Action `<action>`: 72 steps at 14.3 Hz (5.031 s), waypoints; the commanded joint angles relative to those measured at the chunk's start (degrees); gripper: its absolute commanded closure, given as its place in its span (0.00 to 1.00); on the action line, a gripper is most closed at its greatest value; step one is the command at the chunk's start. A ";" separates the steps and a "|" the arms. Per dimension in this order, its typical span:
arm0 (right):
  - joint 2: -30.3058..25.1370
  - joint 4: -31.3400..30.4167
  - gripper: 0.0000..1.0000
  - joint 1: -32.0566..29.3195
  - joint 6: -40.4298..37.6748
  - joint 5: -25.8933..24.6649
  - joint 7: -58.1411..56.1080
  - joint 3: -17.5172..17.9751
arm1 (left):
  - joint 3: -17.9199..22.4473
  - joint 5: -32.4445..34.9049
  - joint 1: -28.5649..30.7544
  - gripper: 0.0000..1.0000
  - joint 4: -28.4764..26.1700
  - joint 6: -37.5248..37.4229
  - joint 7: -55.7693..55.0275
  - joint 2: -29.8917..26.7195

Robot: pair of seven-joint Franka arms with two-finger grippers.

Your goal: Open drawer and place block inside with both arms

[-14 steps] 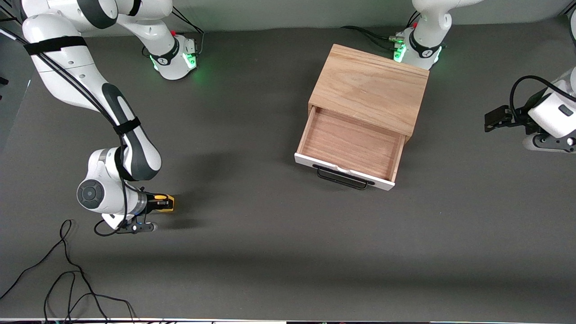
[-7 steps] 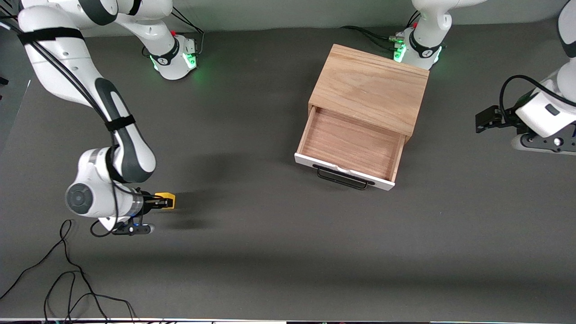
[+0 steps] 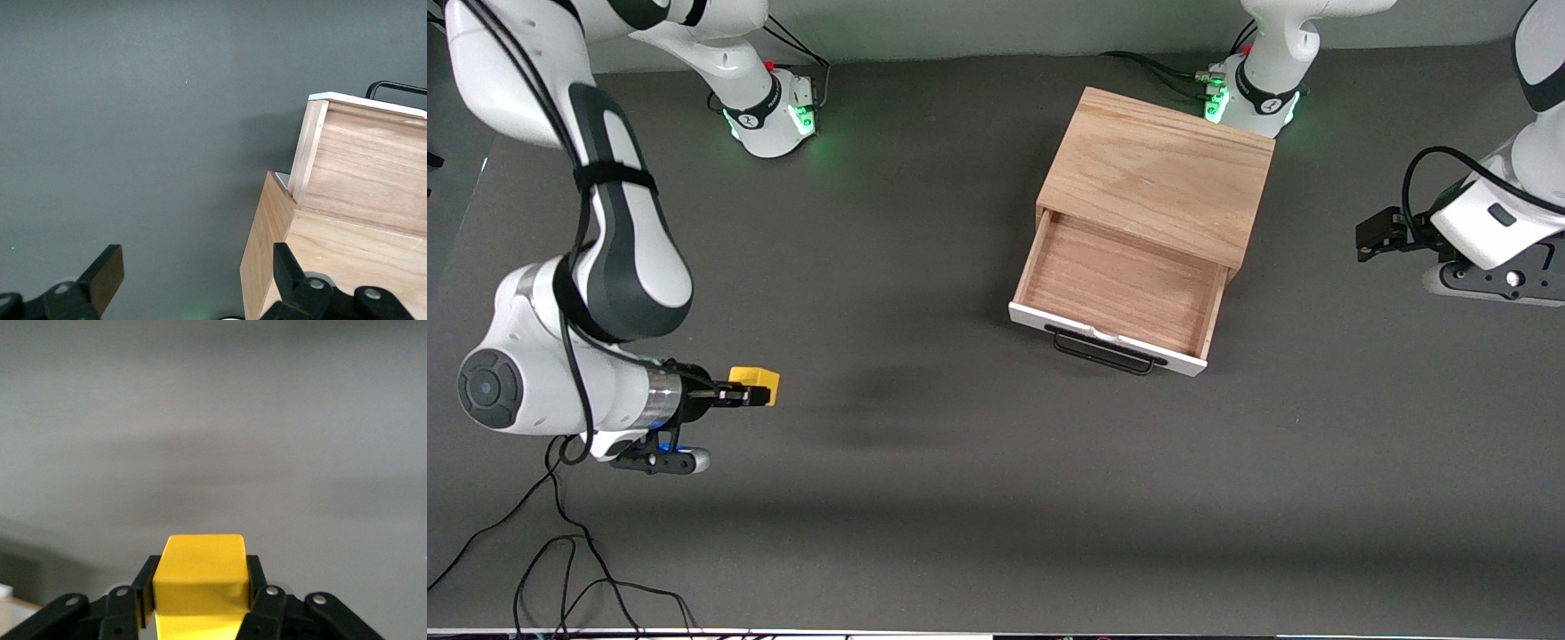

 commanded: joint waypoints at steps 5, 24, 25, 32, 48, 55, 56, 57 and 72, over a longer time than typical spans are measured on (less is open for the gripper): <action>2.12 15.04 0.80 9.99 -3.20 2.91 27.28 6.47 | 1.20 -0.11 -0.69 0.00 -1.09 -0.08 -0.63 -2.18; 17.49 14.87 0.80 34.25 21.77 -1.75 52.28 8.25 | 1.29 -0.28 0.71 0.00 -0.92 -0.87 -0.46 -3.06; 18.11 14.70 0.80 34.95 22.73 -1.92 52.81 8.17 | 1.29 -0.28 0.72 0.00 -0.92 -0.96 -0.54 -3.06; 19.43 12.95 0.78 37.68 26.42 -4.29 57.03 8.17 | 1.11 -0.37 0.63 0.00 -0.83 -1.84 -0.46 -3.15; 12.42 12.15 0.00 36.37 19.33 -7.38 58.00 5.36 | 0.94 -0.37 0.63 0.00 -1.01 -1.93 -0.46 -2.97; 1.43 9.08 0.00 22.33 7.19 -5.97 37.46 5.35 | 0.94 -0.37 0.63 0.00 -1.01 -1.93 -0.46 -2.80; -0.41 7.77 0.00 19.52 6.05 -5.19 33.78 5.35 | 0.94 -0.37 0.63 0.00 -1.01 -1.84 -0.46 -2.79; -2.17 6.36 0.00 16.27 4.73 -4.40 29.39 5.35 | 0.94 -0.37 0.63 0.00 -1.01 -1.84 -0.46 -2.79; -29.51 -20.27 0.00 -6.44 1.12 -3.95 -10.29 -5.37 | 0.94 -0.37 0.54 0.00 -1.01 -1.84 -0.46 -2.62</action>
